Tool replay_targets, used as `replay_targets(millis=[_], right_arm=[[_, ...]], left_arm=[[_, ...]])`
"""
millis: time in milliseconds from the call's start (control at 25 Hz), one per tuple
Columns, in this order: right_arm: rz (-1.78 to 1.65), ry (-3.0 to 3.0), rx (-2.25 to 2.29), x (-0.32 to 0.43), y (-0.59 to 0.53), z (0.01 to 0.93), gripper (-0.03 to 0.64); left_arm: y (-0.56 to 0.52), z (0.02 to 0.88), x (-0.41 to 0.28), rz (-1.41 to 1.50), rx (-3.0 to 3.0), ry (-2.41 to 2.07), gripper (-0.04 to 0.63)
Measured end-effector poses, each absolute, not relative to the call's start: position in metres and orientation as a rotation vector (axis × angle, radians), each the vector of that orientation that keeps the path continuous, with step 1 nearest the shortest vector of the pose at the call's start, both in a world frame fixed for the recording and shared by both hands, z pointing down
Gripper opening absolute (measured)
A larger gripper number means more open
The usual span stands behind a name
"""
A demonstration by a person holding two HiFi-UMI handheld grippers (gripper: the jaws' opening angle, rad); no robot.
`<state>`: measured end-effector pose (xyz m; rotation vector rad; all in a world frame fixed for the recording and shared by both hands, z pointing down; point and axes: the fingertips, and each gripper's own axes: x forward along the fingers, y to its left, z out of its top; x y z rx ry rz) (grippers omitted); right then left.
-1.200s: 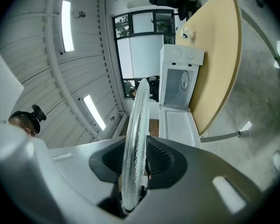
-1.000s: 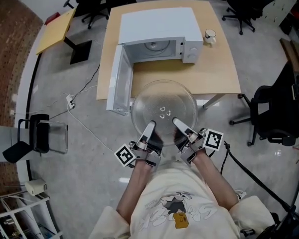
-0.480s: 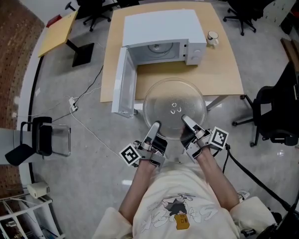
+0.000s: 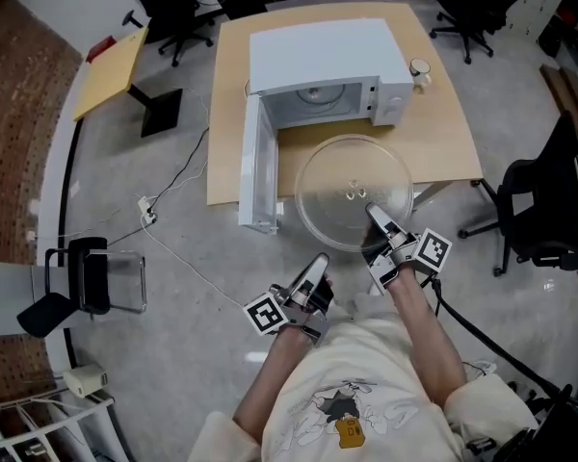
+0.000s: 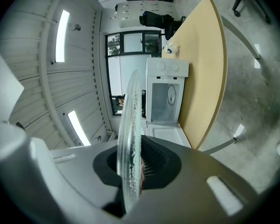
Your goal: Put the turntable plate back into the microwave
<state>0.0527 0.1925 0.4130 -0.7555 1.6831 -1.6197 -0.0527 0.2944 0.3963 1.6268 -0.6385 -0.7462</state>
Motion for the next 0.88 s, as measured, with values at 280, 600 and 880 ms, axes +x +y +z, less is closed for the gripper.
replay_targets(millis=[280, 600, 880], right_arm=[[-1.557, 1.651, -0.829, 0.026, 0.160, 0.419, 0.028], [-1.591, 1.628, -0.862, 0.009, 0.135, 0.433, 0.028], [-1.635, 1.654, -0.837, 0.004, 0.101, 0.453, 0.028]], left_arm=[[0.291, 0.389, -0.076, -0.506, 1.928, -0.693, -0.002], [0.273, 0.374, -0.087, -0.306, 2.163, -0.906, -0.002], [0.236, 0.375, -0.076, -0.156, 2.291, -1.038, 0.000]])
